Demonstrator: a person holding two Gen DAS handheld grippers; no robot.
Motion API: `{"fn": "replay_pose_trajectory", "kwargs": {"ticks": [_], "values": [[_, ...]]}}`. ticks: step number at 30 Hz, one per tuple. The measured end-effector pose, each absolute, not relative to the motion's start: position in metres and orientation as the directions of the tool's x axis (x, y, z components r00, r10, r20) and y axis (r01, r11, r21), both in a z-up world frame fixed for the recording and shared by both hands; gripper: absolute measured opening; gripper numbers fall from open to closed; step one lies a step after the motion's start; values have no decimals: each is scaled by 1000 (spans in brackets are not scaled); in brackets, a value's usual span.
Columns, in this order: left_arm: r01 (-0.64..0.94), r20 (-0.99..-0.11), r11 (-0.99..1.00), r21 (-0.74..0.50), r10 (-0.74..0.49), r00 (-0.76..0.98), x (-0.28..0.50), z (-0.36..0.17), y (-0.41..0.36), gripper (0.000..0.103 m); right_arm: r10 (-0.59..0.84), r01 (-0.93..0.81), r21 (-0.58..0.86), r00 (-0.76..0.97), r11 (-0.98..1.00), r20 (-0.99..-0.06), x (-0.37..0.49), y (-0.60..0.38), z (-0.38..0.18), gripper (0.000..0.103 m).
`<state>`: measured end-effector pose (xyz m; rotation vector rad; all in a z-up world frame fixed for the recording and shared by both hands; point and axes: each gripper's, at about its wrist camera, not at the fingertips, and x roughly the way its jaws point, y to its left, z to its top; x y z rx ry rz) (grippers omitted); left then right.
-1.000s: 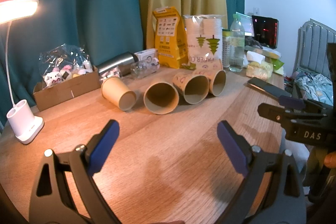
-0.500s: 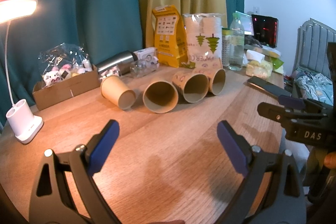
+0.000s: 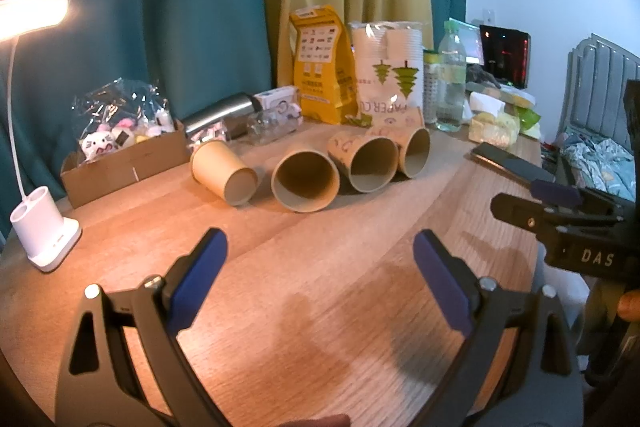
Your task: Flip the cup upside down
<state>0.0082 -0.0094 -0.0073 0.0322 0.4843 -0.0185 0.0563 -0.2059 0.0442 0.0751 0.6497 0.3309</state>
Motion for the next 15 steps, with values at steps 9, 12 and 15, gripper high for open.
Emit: {"fn": "replay_pose_trajectory", "kwargs": {"ticks": [9,12,15], "values": [[26,-466,999,26,-11,885,8,-8,-9,95,325,-278,172,744,945,-584,56,-204,43,83],[27,-466,999,27,-11,885,8,-8,-9,95,326,-279,172,744,945,-584,56,-205,44,83],[27,-467,999,27,-11,884,8,-8,-9,95,326,-279,173,744,945,-583,57,-205,44,83]]}}
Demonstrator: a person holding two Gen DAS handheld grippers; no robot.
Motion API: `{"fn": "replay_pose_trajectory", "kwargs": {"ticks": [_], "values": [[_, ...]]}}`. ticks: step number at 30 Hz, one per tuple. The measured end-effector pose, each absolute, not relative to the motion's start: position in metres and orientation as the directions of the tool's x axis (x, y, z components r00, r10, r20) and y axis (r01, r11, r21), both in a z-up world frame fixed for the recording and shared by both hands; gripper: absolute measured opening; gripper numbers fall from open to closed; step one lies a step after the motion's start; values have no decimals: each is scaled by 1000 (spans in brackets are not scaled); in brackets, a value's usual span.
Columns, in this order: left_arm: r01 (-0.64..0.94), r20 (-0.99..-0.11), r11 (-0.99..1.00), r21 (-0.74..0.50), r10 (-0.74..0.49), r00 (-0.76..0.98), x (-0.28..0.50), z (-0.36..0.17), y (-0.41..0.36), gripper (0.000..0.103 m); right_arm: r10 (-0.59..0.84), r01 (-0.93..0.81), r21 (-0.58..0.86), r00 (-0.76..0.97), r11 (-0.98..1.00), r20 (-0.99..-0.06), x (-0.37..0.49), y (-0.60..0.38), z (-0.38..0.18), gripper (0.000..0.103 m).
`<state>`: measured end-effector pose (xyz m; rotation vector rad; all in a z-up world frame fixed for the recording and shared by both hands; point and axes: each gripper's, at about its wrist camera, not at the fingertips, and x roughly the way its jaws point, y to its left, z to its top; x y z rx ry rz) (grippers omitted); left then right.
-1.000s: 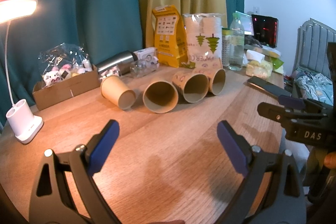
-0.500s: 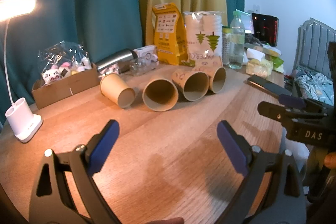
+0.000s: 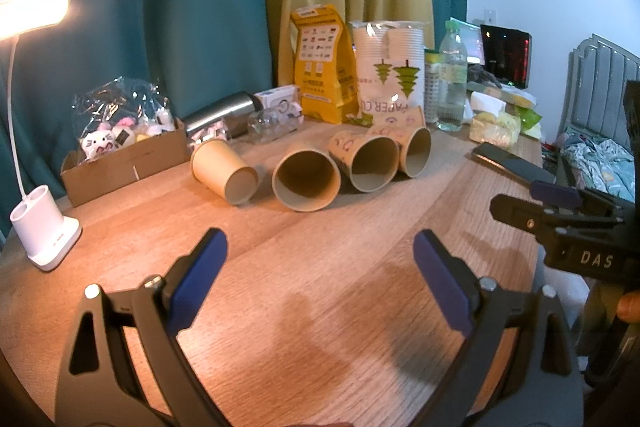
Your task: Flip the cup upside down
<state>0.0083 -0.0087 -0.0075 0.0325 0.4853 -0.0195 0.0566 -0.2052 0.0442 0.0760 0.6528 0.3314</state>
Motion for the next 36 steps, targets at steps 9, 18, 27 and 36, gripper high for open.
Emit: {"fn": "replay_pose_trajectory", "kwargs": {"ticks": [9,18,27,36], "values": [[28,-466,999,26,-13,885,9,-7,-9,95,326,-279,173,744,945,-584,57,-205,45,83],[30,-465,999,26,-15,885,8,-8,-9,95,326,-278,174,744,945,-583,57,-204,45,83],[30,-465,999,26,-15,885,9,-8,-9,95,326,-277,175,745,945,-582,56,-204,46,83],[30,-465,999,25,-15,885,9,-8,-9,95,327,-278,174,744,945,-583,57,-206,46,83]]}}
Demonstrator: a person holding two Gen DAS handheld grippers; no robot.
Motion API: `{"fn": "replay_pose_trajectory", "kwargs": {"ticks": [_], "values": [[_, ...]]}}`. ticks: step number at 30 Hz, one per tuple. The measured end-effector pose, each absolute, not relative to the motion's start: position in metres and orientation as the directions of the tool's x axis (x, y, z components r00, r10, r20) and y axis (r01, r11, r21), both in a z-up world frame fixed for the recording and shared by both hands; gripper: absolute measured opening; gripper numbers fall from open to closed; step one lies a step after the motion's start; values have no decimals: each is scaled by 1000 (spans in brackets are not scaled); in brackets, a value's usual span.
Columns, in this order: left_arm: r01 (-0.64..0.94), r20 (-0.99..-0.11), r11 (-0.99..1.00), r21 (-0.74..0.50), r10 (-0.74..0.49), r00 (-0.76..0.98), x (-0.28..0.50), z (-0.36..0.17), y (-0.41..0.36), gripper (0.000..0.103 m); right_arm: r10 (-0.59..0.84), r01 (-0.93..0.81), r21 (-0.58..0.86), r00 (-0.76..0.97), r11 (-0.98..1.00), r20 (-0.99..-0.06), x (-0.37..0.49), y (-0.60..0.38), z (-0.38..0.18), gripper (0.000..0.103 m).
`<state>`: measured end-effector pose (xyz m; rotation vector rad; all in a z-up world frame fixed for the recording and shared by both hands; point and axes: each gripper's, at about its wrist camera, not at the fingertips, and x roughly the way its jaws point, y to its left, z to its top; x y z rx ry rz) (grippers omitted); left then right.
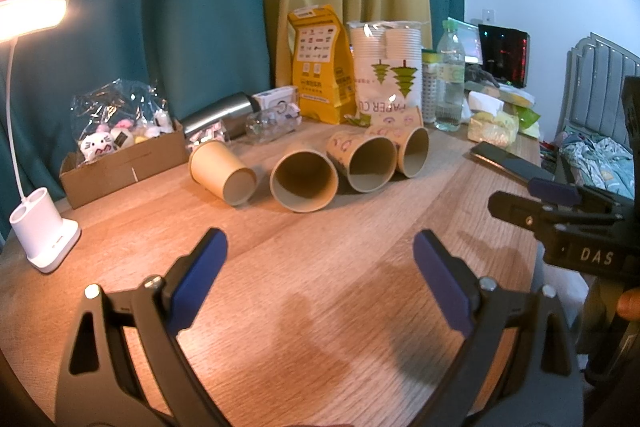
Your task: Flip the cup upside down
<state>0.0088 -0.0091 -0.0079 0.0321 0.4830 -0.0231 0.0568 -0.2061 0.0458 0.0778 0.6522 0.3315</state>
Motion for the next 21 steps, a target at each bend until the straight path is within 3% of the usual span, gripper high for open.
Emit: {"fn": "replay_pose_trajectory", "kwargs": {"ticks": [17,21], "values": [[59,-457,996,71,-20,889,4,-6,-21,95,372,-324,189,732,927,-570,62,-206,52,83],[70,-524,996,47,-35,851,22,2,-23,95,375,-326,190,739,926,-560,69,-216,55,83]]}}
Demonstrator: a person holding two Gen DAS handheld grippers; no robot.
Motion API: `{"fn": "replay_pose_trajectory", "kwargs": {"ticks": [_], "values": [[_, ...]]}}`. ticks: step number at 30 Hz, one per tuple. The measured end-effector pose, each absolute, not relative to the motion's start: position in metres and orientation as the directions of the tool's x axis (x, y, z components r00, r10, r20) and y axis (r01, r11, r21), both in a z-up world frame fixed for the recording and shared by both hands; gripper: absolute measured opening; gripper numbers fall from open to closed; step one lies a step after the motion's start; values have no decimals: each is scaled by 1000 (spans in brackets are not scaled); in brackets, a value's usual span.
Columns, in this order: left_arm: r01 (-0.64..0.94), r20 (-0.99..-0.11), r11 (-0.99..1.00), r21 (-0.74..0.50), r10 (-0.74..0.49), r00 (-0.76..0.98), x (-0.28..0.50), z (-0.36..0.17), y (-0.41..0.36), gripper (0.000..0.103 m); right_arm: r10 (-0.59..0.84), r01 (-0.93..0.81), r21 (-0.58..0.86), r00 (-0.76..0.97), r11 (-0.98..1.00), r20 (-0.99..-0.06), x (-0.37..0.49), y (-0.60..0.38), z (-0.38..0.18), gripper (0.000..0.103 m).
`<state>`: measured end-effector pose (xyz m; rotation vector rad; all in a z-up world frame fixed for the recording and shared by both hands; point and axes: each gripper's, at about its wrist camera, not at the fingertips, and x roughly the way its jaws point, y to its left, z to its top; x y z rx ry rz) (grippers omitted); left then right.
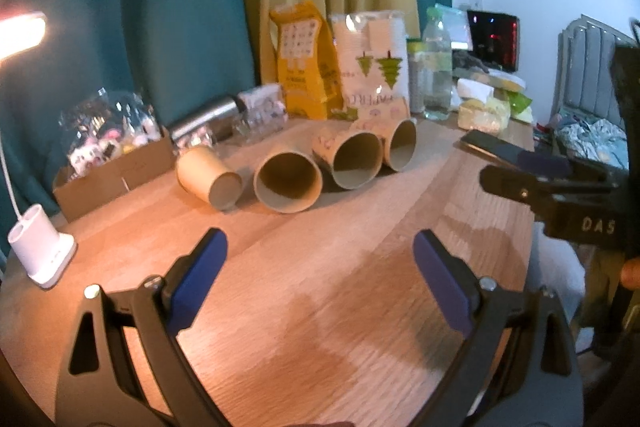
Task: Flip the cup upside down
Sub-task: 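Move the left tool toward the purple-flower paper cup lying on its side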
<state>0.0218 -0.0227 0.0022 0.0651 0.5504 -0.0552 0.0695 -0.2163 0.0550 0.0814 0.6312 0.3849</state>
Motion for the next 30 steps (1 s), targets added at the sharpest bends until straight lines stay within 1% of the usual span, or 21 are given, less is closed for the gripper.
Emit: {"fn": "replay_pose_trajectory", "kwargs": {"ticks": [6,11,16,22,30], "values": [[71,-662,996,-53,-89,744,78,24,-31,95,372,-299,221,743,928,-557,86,-242,54,83],[90,-713,992,-85,-123,691,123,38,-59,95,359,-283,221,752,933,-553,103,-267,56,83],[100,-758,992,-77,-123,641,171,49,-90,95,370,-290,231,747,929,-552,127,-286,52,83],[71,-829,990,-124,-142,541,240,46,-116,95,390,-298,252,735,921,-555,162,-302,47,83],[8,-908,992,-127,-120,402,310,19,-133,95,416,-295,304,757,906,-504,193,-335,54,83]]}}
